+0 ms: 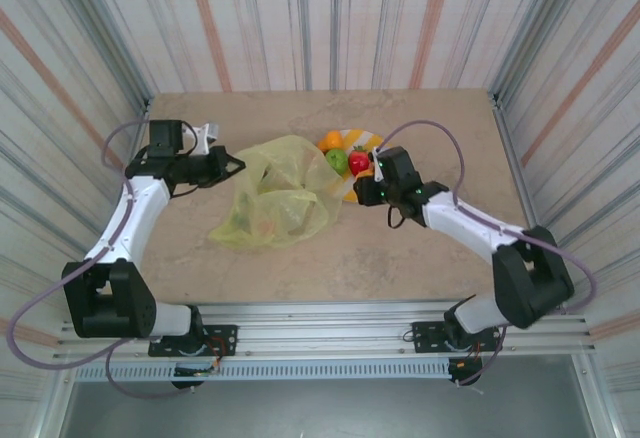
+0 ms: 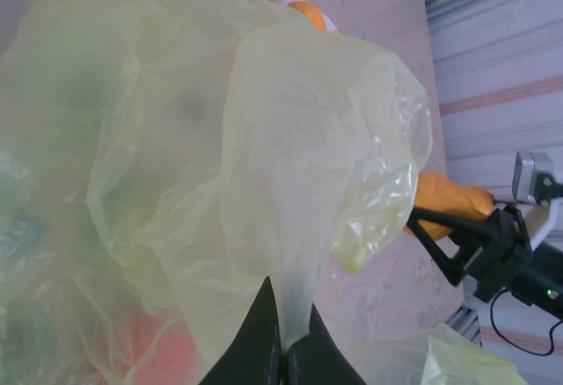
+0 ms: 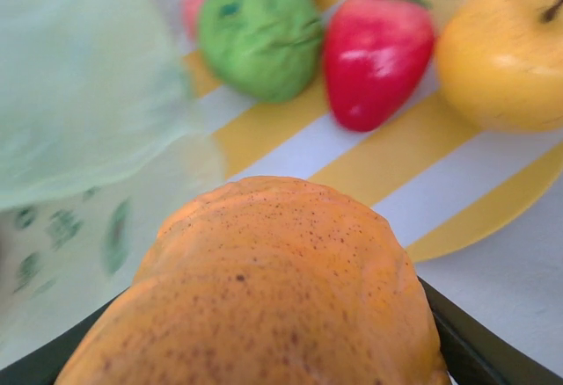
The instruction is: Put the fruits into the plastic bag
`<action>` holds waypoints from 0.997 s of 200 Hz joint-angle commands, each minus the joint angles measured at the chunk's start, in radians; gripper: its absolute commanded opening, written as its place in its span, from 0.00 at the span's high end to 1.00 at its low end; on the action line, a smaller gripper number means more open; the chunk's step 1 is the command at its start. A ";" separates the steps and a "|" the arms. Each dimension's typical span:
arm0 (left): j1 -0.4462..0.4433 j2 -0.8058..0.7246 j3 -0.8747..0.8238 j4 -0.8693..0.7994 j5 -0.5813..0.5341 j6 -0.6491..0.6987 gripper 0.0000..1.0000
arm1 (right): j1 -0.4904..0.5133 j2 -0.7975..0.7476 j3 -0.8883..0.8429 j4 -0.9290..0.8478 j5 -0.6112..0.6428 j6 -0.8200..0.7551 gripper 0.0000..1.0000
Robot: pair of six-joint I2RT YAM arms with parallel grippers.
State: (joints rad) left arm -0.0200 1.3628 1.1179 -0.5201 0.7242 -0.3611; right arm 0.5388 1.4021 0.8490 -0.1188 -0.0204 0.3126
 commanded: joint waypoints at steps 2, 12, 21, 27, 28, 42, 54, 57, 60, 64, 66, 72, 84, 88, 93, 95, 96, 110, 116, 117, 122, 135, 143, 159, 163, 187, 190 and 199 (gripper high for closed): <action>-0.016 0.009 0.010 0.004 0.024 -0.007 0.98 | 0.060 -0.040 -0.064 0.107 -0.140 -0.007 0.45; -0.023 0.007 0.010 0.003 0.022 -0.007 0.98 | 0.091 -0.027 -0.064 0.131 -0.140 -0.006 0.46; -0.030 0.006 0.010 0.005 0.021 -0.006 0.98 | 0.113 -0.003 -0.057 0.153 -0.137 -0.004 0.46; -0.035 0.006 0.010 0.006 0.021 -0.006 0.98 | 0.124 0.016 -0.049 0.172 -0.140 -0.004 0.46; -0.036 0.006 0.010 0.005 0.021 -0.006 0.98 | 0.126 0.019 -0.049 0.174 -0.141 -0.004 0.46; -0.046 0.006 0.009 0.005 0.021 -0.002 0.98 | 0.152 0.074 -0.019 0.206 -0.149 -0.008 0.47; -0.052 0.005 0.007 0.005 0.024 0.000 0.98 | 0.169 0.128 0.007 0.235 -0.159 -0.020 0.47; -0.053 0.005 0.008 0.006 0.024 0.000 0.98 | 0.172 0.147 0.011 0.241 -0.164 -0.024 0.47; -0.055 0.004 0.009 0.006 0.025 0.002 0.98 | 0.176 0.156 0.021 0.247 -0.169 -0.026 0.47; -0.057 0.004 0.008 0.006 0.027 0.002 0.98 | 0.180 0.178 0.030 0.251 -0.177 -0.028 0.47; -0.057 0.004 0.008 0.005 0.029 0.002 0.98 | 0.182 0.187 0.036 0.253 -0.180 -0.029 0.47; -0.058 0.003 0.010 0.006 0.032 0.002 0.98 | 0.190 0.209 0.052 0.260 -0.191 -0.031 0.47; -0.061 -0.001 0.010 0.008 0.038 0.002 0.98 | 0.207 0.248 0.083 0.279 -0.209 -0.034 0.47; -0.063 -0.003 0.008 0.011 0.043 0.002 0.98 | 0.215 0.261 0.093 0.285 -0.217 -0.034 0.47; -0.065 -0.006 0.008 0.013 0.048 0.002 0.98 | 0.224 0.276 0.107 0.289 -0.225 -0.033 0.47; -0.064 -0.006 0.008 0.015 0.049 0.002 0.98 | 0.227 0.282 0.111 0.290 -0.228 -0.032 0.47; -0.065 -0.007 0.008 0.015 0.050 0.002 0.98 | 0.229 0.285 0.113 0.290 -0.229 -0.032 0.47; -0.067 -0.013 0.006 0.026 0.065 -0.003 0.98 | 0.256 0.329 0.151 0.305 -0.246 -0.030 0.47; -0.067 -0.016 0.004 0.031 0.072 -0.006 0.98 | 0.268 0.349 0.168 0.310 -0.246 -0.028 0.47; -0.068 -0.017 0.004 0.032 0.074 -0.007 0.98 | 0.270 0.352 0.170 0.309 -0.246 -0.028 0.47; -0.067 -0.019 0.003 0.038 0.080 -0.011 0.98 | 0.279 0.370 0.183 0.311 -0.245 -0.027 0.47; -0.067 -0.023 0.000 0.049 0.094 -0.017 0.98 | 0.296 0.410 0.223 0.309 -0.242 -0.021 0.47; -0.069 -0.025 -0.001 0.054 0.102 -0.019 0.98 | 0.306 0.434 0.248 0.310 -0.234 -0.016 0.47; -0.069 -0.025 -0.002 0.054 0.111 -0.021 0.98 | 0.315 0.482 0.298 0.312 -0.204 0.006 0.47; -0.069 -0.026 -0.002 0.055 0.113 -0.021 0.98 | 0.318 0.494 0.309 0.316 -0.197 0.017 0.47; -0.069 -0.027 -0.002 0.057 0.114 -0.022 0.98 | 0.330 0.557 0.351 0.363 -0.181 0.061 0.47; -0.069 -0.028 -0.003 0.057 0.114 -0.023 0.98 | 0.332 0.563 0.355 0.367 -0.181 0.064 0.47; -0.069 -0.029 -0.004 0.057 0.114 -0.024 0.98 | 0.340 0.577 0.367 0.371 -0.166 0.069 0.46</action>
State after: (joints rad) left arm -0.0807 1.3643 1.1179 -0.4732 0.8051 -0.3748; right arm 0.8635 1.9320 1.1759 0.2146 -0.2245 0.3328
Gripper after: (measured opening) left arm 0.048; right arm 0.646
